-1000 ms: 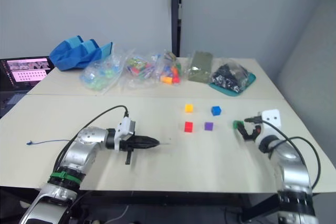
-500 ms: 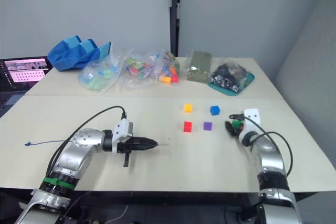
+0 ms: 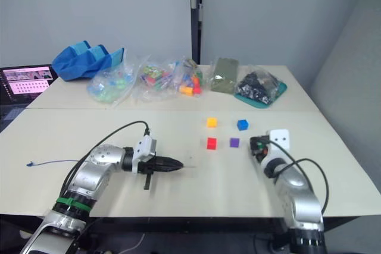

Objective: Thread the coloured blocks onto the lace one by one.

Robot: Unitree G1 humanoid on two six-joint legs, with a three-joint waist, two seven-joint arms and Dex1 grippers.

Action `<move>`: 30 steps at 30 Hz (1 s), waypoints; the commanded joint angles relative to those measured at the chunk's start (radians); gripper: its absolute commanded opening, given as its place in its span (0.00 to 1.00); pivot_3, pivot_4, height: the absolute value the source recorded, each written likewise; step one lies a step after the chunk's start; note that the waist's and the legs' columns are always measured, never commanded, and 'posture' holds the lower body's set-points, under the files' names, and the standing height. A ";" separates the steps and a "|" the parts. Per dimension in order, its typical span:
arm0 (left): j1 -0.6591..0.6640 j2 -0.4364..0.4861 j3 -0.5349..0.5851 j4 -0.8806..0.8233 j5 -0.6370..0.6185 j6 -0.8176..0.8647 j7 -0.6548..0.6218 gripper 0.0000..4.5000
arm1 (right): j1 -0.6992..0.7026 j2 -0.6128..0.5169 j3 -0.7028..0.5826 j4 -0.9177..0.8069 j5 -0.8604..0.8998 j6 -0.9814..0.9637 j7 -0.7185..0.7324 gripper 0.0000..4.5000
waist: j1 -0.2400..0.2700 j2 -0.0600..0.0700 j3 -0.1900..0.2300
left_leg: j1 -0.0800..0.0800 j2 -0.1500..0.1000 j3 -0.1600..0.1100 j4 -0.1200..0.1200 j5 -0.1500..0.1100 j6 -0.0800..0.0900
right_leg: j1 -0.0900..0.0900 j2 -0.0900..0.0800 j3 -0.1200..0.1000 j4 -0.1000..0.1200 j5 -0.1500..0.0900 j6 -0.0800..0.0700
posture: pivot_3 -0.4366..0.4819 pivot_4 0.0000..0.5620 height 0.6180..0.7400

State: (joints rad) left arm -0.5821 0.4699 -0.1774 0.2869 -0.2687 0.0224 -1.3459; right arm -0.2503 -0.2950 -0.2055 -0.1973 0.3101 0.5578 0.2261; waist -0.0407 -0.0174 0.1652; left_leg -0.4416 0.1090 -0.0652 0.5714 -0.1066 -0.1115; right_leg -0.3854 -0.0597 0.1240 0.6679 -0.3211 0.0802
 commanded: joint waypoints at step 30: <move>0.067 0.038 0.017 -0.019 0.006 -0.012 -0.015 0.00 | -0.169 -0.137 0.009 -0.309 0.502 0.544 0.176 1.00 | -0.002 0.000 0.000 | -0.001 0.000 0.000 0.000 0.000 0.001 | -0.001 0.000 0.000 0.000 0.000 0.000 | 0.48 0.27 1.00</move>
State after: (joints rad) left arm -0.5138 0.5036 -0.1815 0.3188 -0.2466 0.0056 -1.3825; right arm -0.3799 -0.3826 -0.2106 -0.5073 0.7686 1.0968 0.2850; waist -0.0424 -0.0172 0.1654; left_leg -0.4428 0.1093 -0.0654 0.5713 -0.1071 -0.1108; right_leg -0.3868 -0.0597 0.1239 0.6683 -0.3213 0.0799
